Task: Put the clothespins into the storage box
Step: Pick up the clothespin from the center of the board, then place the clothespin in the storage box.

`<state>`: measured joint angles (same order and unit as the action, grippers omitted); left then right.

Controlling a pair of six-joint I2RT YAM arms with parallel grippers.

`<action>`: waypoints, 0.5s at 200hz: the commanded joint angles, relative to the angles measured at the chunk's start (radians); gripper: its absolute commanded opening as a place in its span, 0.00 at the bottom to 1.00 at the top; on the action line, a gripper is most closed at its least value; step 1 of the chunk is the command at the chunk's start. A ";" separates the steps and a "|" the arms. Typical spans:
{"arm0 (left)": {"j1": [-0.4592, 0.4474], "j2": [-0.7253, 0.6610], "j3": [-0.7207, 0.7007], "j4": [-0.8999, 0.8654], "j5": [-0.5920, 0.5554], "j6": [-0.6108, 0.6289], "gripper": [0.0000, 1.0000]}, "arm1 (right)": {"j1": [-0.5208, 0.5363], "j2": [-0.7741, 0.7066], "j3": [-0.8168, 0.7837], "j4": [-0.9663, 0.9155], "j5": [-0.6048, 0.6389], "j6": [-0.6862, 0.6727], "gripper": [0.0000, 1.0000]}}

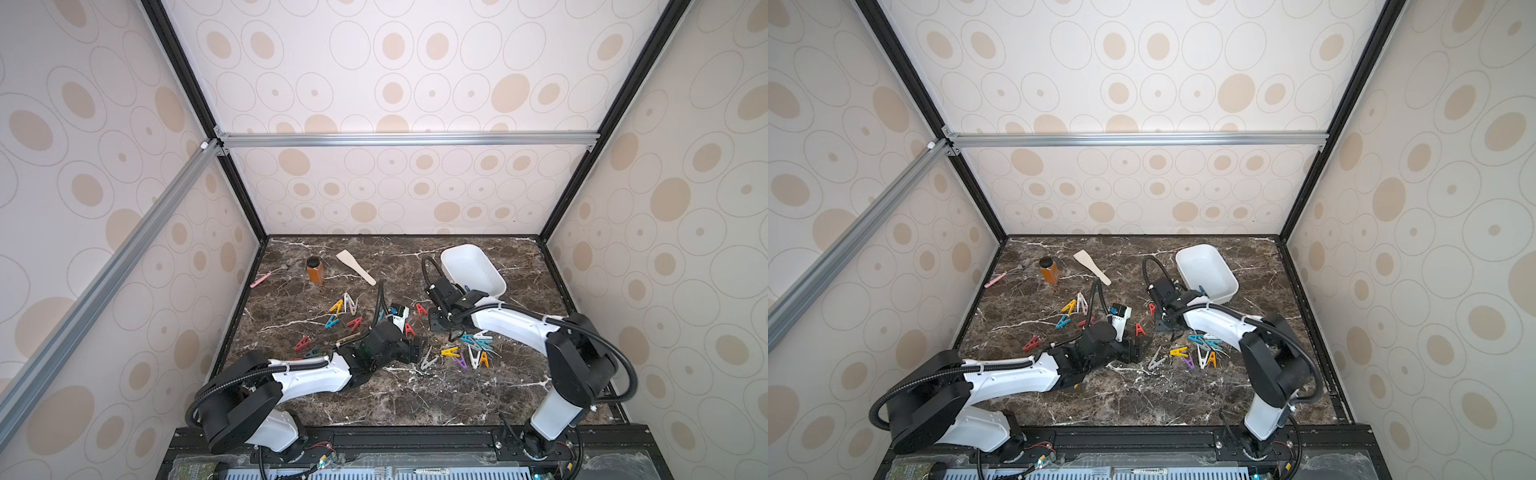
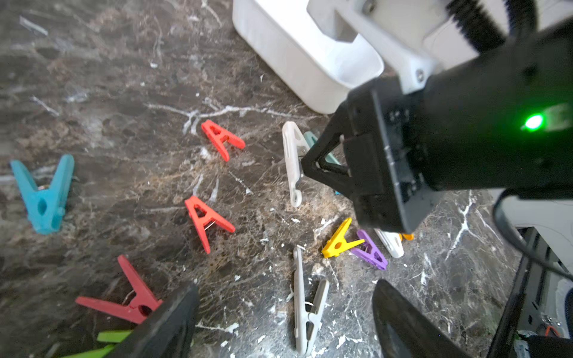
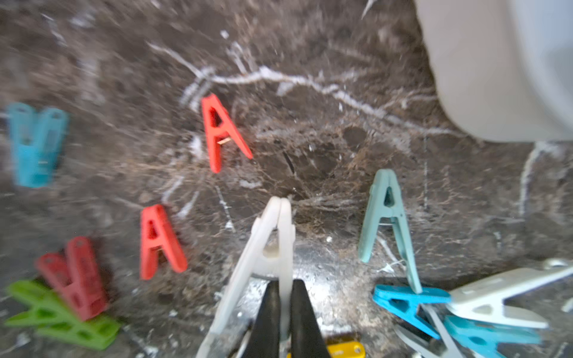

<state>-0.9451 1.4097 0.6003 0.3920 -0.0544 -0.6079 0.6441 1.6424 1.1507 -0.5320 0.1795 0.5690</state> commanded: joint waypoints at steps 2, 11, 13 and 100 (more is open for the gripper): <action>-0.029 0.007 0.012 0.091 -0.007 0.119 0.88 | -0.082 -0.085 0.047 -0.051 -0.011 -0.061 0.05; -0.045 0.035 0.032 0.110 -0.003 0.142 0.88 | -0.127 -0.098 0.045 -0.039 -0.012 -0.063 0.05; -0.048 0.042 0.037 0.113 -0.003 0.146 0.88 | -0.143 -0.099 0.045 -0.036 -0.018 -0.062 0.05; -0.076 0.313 0.264 0.025 0.063 0.094 0.87 | -0.448 0.084 0.137 0.039 -0.171 -0.055 0.10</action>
<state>-1.0145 1.7157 0.8272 0.4465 -0.0017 -0.4980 0.2142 1.7008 1.2411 -0.4862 0.0429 0.5301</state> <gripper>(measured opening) 0.871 0.071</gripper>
